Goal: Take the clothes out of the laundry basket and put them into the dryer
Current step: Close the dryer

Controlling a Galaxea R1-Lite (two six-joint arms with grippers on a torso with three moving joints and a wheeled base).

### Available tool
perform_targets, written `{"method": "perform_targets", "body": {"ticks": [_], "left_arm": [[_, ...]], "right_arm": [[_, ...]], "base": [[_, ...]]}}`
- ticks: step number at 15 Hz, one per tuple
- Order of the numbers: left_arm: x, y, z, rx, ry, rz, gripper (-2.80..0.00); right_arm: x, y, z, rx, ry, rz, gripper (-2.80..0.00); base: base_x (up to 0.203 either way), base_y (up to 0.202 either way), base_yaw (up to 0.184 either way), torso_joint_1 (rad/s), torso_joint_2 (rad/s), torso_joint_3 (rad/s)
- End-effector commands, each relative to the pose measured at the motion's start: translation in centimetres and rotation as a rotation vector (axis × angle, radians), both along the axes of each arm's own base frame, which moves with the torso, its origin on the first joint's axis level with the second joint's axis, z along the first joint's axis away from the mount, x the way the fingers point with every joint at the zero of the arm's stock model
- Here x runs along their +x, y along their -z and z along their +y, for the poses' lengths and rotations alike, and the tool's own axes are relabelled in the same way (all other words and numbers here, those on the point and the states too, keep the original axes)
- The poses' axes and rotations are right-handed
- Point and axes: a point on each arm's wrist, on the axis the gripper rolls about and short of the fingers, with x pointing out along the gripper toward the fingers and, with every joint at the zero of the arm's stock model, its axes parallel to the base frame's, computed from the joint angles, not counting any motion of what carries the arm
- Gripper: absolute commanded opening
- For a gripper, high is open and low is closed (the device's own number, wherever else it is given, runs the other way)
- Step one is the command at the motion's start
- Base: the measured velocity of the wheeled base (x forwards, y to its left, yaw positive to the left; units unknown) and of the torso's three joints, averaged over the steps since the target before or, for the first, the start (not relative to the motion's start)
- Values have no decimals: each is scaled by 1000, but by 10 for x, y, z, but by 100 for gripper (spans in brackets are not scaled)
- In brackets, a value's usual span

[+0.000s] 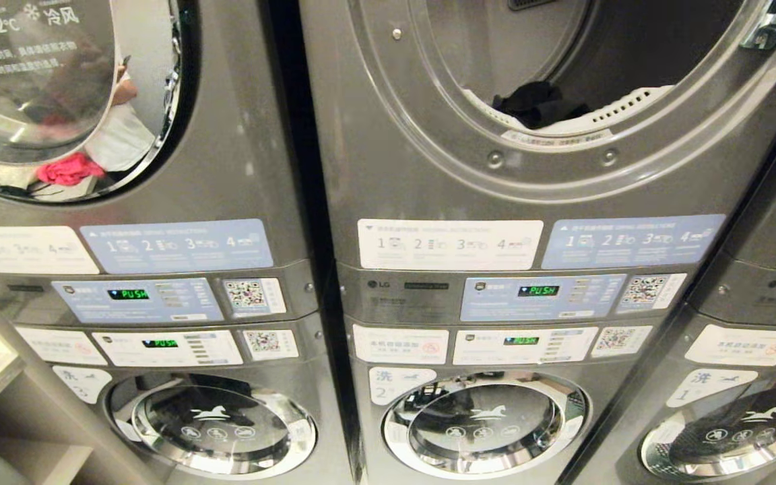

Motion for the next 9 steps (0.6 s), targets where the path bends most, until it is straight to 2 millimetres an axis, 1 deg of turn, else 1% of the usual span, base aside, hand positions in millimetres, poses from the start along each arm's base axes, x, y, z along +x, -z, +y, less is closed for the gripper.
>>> {"method": "perform_targets", "body": {"ticks": [1,9], "left_arm": [[0,0,0,0,0,0,-280],[0,0,0,0,0,0,-280]], "right_arm": [[0,0,0,-1,0,0,-280],[0,0,0,-4,0,0,-280]], "base": [[0,-198,-1,2,1,5],[0,-194,2,3,2,2]]}}
